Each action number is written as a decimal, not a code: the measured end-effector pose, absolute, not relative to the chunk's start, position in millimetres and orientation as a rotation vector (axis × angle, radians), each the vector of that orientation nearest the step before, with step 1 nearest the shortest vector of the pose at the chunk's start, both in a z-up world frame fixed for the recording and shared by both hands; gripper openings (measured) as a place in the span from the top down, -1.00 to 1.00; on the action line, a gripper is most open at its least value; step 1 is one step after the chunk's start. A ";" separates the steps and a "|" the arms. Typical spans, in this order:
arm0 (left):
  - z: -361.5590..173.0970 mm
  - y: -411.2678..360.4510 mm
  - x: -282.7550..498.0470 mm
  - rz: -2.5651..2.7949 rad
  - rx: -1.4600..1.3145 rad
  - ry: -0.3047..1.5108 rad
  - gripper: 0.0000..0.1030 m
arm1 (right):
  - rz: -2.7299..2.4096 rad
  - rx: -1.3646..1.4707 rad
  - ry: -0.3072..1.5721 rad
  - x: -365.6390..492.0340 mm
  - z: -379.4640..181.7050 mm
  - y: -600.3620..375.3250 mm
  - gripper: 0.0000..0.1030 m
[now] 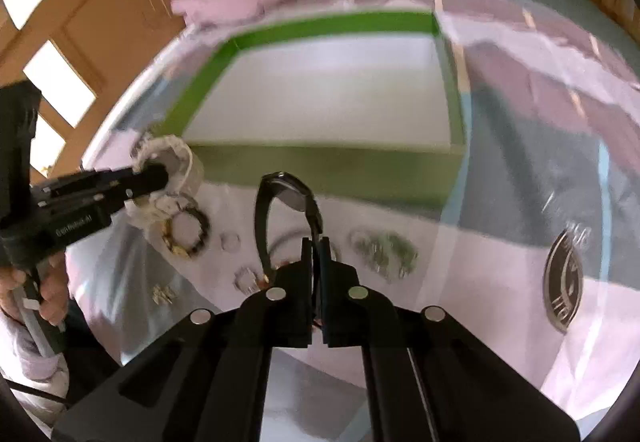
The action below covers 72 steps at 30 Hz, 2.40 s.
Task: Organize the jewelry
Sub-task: 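Lower both watches into the green box and open both tools, then move the right tool down to the amber bead bracelet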
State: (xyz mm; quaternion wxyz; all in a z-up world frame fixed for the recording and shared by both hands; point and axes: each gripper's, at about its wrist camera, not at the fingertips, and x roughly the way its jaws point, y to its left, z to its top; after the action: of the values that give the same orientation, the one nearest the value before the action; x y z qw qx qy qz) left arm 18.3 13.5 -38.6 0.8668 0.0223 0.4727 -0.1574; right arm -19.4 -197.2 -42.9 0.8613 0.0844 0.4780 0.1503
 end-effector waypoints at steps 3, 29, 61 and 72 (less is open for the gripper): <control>-26.1 15.0 15.7 -0.350 0.022 0.942 0.58 | 0.318 0.190 0.915 -20.1 -26.1 -199.7 0.94; -26.6 16.1 84.2 -0.241 0.003 0.906 0.32 | 0.081 -0.009 0.758 30.7 1.0 -173.9 -0.08; -30.6 3.4 14.8 -0.311 0.118 0.923 -0.25 | 0.101 -0.049 0.784 -25.0 10.2 -162.6 -0.62; -38.0 14.6 14.9 -0.280 0.089 0.966 -0.38 | 0.158 0.020 0.964 -18.0 -19.8 -186.1 -0.62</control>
State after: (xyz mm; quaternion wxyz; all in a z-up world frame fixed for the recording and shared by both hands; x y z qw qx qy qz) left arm 14.9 14.6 -38.0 0.8754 0.0426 0.4625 -0.1341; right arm -18.0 -186.1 -19.8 0.8831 0.0096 0.4630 0.0757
